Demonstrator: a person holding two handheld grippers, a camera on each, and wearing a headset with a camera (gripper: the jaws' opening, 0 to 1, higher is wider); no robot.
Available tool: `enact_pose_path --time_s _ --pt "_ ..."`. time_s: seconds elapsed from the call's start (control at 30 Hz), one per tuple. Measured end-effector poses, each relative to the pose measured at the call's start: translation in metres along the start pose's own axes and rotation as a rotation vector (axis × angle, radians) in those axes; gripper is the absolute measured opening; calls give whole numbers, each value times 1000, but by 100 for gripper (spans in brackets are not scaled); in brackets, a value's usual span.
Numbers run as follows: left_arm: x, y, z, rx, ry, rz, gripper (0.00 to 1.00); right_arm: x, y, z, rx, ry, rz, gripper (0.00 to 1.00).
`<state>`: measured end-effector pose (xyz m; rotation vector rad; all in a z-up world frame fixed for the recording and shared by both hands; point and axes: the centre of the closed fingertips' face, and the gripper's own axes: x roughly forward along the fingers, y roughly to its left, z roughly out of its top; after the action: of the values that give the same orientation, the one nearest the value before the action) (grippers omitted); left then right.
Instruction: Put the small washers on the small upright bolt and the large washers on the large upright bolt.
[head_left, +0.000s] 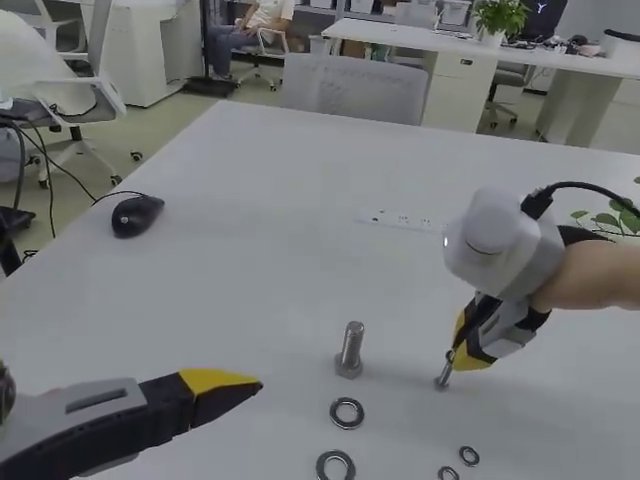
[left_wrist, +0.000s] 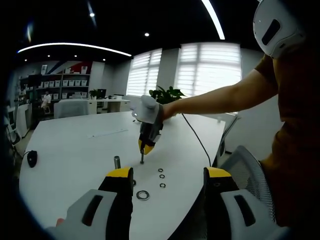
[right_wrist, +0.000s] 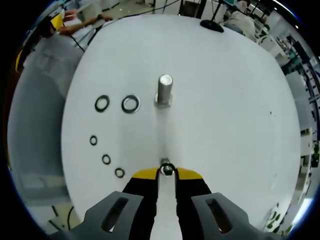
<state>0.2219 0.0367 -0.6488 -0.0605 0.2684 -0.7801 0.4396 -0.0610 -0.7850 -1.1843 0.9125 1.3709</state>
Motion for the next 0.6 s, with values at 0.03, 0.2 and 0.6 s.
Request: enact_pose_path --time_s 0.03,0.2,0.6 --pt "0 0 0 0 0 0 56 1 0 0 -3 1 0 13" --pt "1 0 -1 -4 3 0 56 12 0 -5 -6 3 2 13" --pt "1 3 -2 -10 8 6 56 30 2 -12 -15 -3 4 13"
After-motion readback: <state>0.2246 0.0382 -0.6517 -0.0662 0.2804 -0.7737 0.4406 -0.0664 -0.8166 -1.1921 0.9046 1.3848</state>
